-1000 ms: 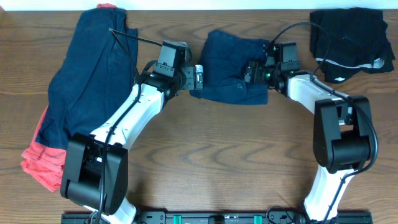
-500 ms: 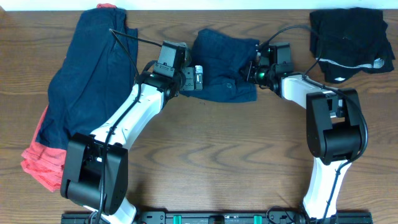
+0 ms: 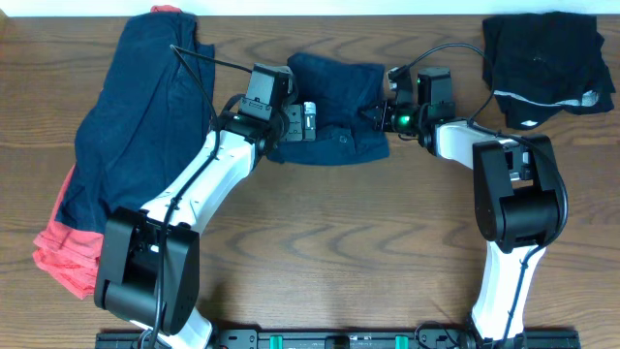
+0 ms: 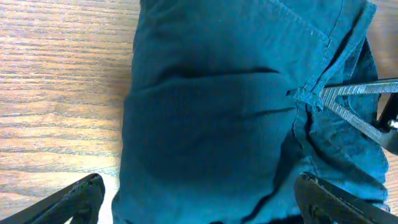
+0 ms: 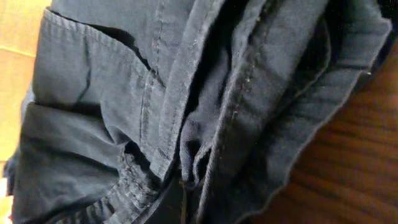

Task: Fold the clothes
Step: 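Grasp the folded navy shorts' right side with the right gripper, then drag the folded shorts rightward to the top right corner with right gripper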

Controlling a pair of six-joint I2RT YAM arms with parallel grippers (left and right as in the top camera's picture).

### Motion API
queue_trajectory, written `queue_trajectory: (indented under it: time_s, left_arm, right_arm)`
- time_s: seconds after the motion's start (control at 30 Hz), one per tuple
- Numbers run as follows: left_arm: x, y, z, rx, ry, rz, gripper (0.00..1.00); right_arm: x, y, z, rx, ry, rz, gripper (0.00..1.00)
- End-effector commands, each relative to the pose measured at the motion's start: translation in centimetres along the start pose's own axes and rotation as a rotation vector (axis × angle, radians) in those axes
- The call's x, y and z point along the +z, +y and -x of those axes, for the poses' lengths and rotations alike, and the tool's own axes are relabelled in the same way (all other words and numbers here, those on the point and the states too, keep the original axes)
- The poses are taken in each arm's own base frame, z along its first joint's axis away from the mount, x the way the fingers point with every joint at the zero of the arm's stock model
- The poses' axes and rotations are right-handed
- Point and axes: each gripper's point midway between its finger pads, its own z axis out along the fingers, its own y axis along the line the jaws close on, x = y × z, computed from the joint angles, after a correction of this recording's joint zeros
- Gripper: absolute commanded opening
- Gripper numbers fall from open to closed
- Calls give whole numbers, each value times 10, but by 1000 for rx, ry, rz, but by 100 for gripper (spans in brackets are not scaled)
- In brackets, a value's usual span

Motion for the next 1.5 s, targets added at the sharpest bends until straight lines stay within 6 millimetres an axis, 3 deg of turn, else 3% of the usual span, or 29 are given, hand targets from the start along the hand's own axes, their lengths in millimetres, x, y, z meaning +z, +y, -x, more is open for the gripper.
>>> queue_trajectory:
  time_s: [0.0, 0.33, 0.6, 0.7, 0.8, 0.97, 1.03, 1.27, 1.47]
  left_arm:
    - [-12, -2, 15, 15, -44, 0, 99]
    - [-11, -1, 15, 15, -44, 0, 99]
    - [-11, -1, 15, 15, -44, 0, 99]
    - [-11, -1, 15, 15, -44, 0, 99]
    - [-11, -1, 15, 15, -44, 0, 99]
    - [-11, -1, 15, 15, -44, 0, 99]
    - [-11, -1, 15, 15, -44, 0, 99]
    - [-11, -1, 15, 15, -44, 0, 99]
    - [-11, -1, 15, 15, -44, 0, 99]
  right_arm:
    - [-19, 12, 15, 42, -23, 50, 1]
    - [-55, -32, 34, 168, -81, -2, 1]
    - [-84, -25, 64, 137, -170, -1, 1]
    - [-98, -27, 79, 130, -231, -91, 1]
    - [-116, -43, 87, 157, -292, -256, 1]
    - [-144, -78, 85, 208, -356, -533, 1]
    - [-146, -83, 82, 199, -347, -566, 1]
    - [-139, -63, 85, 113, -285, -472, 1]
    - [-153, -33, 112, 75, -304, -417, 1]
